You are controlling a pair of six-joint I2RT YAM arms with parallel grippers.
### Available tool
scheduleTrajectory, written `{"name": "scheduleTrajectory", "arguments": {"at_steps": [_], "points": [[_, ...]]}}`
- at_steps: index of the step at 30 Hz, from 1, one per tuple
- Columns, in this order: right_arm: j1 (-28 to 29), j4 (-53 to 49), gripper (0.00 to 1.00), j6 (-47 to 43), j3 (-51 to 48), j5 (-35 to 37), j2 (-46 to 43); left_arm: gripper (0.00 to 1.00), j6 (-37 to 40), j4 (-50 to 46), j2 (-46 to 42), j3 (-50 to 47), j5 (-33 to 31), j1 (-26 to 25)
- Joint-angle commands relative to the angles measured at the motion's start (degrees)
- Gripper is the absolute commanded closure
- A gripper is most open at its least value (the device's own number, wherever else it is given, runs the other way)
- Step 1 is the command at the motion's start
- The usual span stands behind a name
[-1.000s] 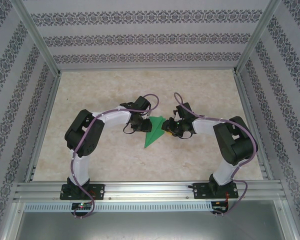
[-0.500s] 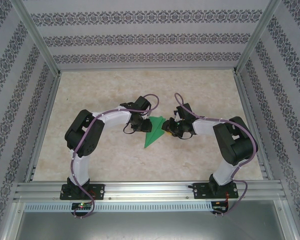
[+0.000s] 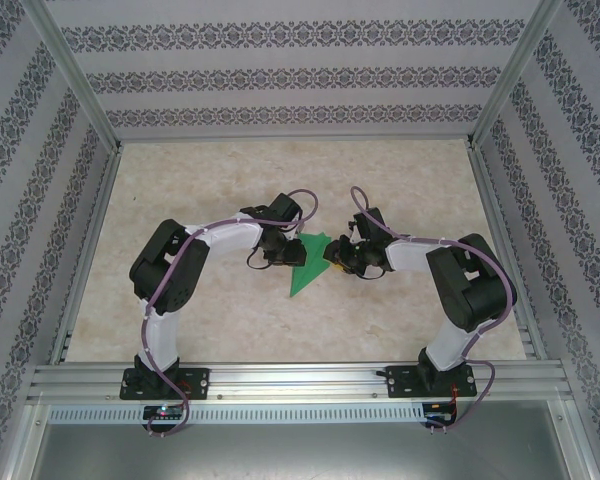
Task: Fold a paper plane with a square sheet of paper (pick it up from the middle)
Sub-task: Turn over the paper at the center of the table.
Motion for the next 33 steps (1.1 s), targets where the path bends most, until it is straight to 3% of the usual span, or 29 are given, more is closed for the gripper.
{"name": "scheduleTrajectory", "arguments": {"at_steps": [1, 33], "points": [[1.17, 4.48, 0.68, 0.88, -1.1, -3.39, 0.06, 0.7, -1.08, -1.14, -0.52, -0.85, 3.11, -0.96], [-0.02, 9.9, 0.63, 3.16, -2.29, -4.74, -1.05, 0.7, -2.25, -1.79, -1.31, -0.39, 4.14, -0.94]]}}
